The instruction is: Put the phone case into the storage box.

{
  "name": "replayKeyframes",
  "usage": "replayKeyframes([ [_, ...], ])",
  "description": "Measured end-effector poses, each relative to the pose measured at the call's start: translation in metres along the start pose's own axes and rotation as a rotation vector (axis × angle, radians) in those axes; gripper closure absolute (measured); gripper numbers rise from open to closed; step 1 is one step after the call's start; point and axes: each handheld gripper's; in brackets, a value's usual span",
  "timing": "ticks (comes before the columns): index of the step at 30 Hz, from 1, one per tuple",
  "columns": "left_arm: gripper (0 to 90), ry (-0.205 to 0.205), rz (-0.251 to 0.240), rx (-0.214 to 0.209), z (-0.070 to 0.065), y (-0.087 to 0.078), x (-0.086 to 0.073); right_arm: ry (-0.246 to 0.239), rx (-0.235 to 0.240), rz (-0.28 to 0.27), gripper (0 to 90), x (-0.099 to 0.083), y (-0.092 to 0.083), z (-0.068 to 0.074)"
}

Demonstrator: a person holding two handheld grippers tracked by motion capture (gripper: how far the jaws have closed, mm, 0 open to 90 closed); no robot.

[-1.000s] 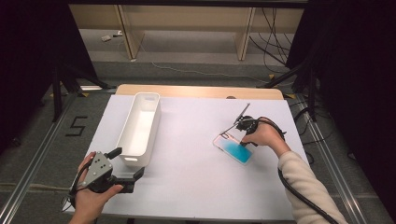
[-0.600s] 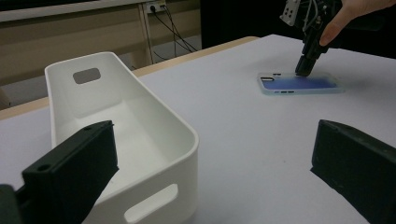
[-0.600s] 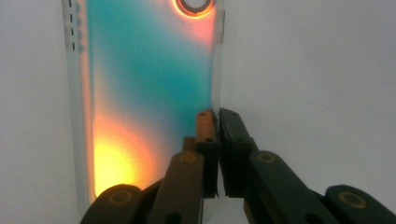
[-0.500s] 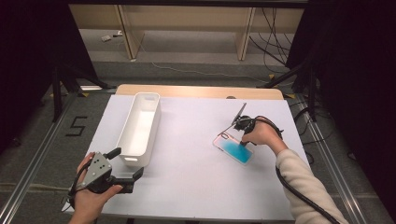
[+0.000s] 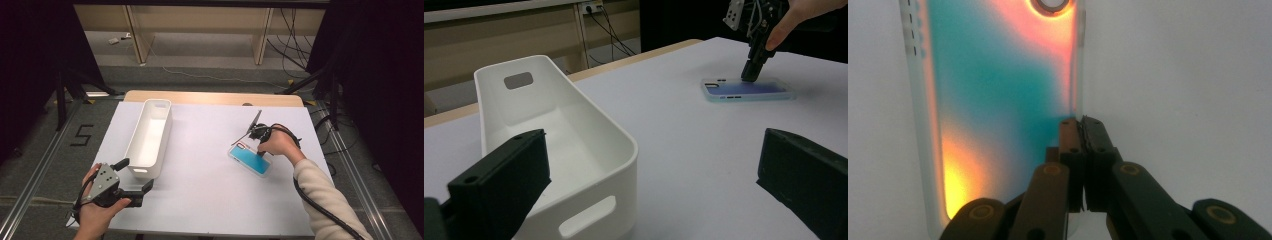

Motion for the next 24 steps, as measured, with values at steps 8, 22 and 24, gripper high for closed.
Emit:
replayKeyframes([
  [8, 0.0, 0.000, 0.001, 0.000, 0.0000, -0.0001, -0.0001, 0.012, 0.003, -0.010, 89.5, -0.0024, 0.0006, -0.0012],
  [22, 0.0, 0.001, 0.001, 0.003, 0.0000, 0.0000, 0.0000, 0.059, 0.013, -0.030, 89.6, -0.0066, -0.0013, 0.0007],
  [24, 0.0, 0.000, 0.001, 0.002, 0.0000, 0.0000, -0.0001, 0.069, 0.010, -0.034, 89.6, -0.0076, -0.0030, 0.0006],
])
Point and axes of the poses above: each handheld gripper's, and its own axes: y roughly forward along the jaws, x roughly out of its top, z roughly to its left, and after that the axes turned 11 degrees about -x, right-handed
